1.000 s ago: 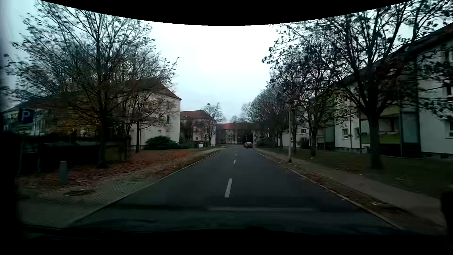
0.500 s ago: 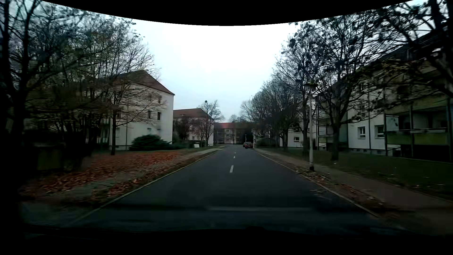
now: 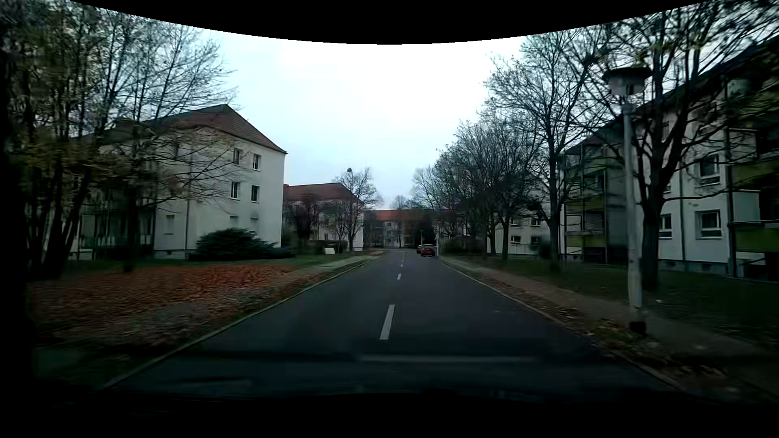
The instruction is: Follow the waypoints while adhering to traffic rules and regulations
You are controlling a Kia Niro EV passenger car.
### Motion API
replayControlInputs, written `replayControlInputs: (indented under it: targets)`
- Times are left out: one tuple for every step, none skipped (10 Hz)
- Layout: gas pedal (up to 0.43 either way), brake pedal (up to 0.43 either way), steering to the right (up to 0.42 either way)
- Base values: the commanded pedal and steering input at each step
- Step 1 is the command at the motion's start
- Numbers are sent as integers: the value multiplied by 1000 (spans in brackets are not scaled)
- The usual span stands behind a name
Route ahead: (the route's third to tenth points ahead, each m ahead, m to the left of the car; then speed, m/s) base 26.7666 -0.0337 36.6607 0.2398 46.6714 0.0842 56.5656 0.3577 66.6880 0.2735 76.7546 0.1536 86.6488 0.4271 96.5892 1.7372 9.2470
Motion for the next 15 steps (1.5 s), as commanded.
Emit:
replayControlInputs:
  targets:
    - [130, 0, 5]
    - [130, 0, 5]
    - [130, 0, 4]
    - [130, 0, 4]
    - [130, 0, 2]
    - [130, 0, 0]
    - [130, 0, -1]
    - [130, 0, -1]
    - [130, 0, -1]
    - [130, 0, -1]
    - [130, 0, -2]
    - [130, 0, -3]
    - [130, 0, -3]
    - [130, 0, -3]
    - [130, 0, -3]
